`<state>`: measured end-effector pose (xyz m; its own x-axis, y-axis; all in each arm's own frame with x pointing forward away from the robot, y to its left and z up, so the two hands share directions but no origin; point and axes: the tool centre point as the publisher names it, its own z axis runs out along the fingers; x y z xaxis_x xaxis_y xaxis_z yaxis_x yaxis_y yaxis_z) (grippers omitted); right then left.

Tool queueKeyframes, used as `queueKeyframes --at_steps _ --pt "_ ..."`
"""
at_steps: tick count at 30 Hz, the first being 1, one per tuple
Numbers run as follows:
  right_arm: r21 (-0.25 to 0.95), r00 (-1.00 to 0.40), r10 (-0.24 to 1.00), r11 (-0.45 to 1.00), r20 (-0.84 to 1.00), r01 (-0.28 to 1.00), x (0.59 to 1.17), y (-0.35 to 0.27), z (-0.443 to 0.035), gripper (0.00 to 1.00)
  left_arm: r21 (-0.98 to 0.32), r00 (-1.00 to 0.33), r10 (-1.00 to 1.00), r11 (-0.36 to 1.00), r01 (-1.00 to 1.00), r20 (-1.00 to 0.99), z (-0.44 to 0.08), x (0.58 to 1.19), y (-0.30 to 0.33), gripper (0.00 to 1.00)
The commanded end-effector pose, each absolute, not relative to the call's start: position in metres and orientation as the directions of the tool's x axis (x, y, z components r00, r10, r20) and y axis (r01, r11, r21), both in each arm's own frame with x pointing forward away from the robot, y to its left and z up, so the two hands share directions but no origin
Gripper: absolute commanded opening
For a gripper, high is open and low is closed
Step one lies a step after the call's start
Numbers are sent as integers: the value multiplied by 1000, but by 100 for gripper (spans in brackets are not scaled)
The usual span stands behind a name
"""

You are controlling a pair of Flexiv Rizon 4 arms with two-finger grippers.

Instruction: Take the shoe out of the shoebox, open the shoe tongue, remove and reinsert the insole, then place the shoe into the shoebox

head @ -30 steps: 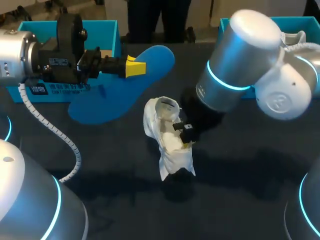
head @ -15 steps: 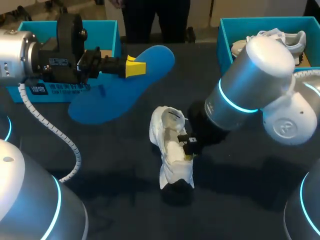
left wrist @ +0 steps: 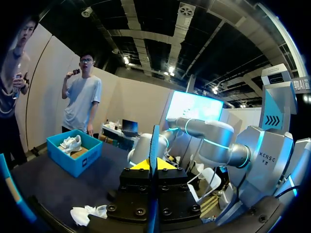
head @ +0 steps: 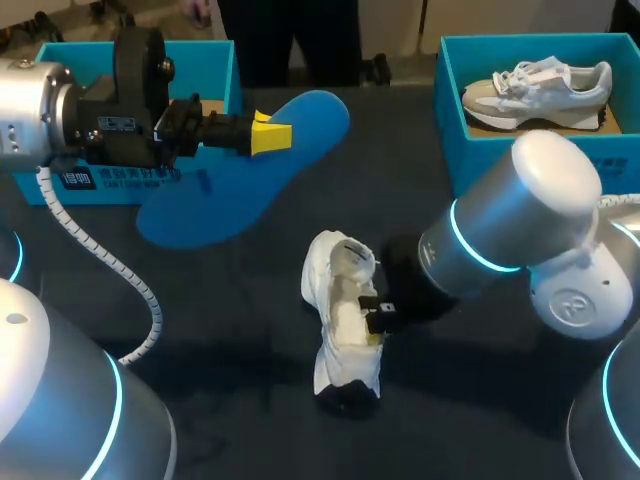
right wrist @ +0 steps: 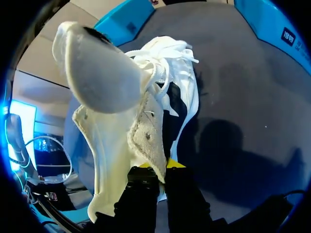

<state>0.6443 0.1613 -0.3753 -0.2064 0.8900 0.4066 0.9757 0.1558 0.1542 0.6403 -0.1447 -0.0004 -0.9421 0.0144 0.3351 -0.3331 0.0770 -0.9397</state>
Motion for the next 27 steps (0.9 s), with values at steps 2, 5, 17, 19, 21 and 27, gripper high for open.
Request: queueKeyframes --at_steps 2,5,17,19,21,27 --pt "172 -202 885 140 420 975 639 166 -390 0 -940 -942 15 79 -333 335 -1 641 -145 0" --pt "177 -205 882 142 424 974 636 168 -396 0 -940 -942 15 79 -333 335 -1 641 -145 0" --pt "203 -212 867 132 450 970 629 175 -385 100 -940 -942 15 79 -333 335 -1 641 -145 0" --pt "197 -200 868 121 454 973 628 174 -377 100 -940 -942 15 79 -333 335 -1 641 -145 0" --pt "188 -190 859 111 476 976 628 172 -359 100 -940 -942 15 79 -333 335 -1 641 -145 0" --pt "115 -135 824 85 551 990 634 158 -327 100 -940 -942 15 79 -333 335 -1 641 -145 0"
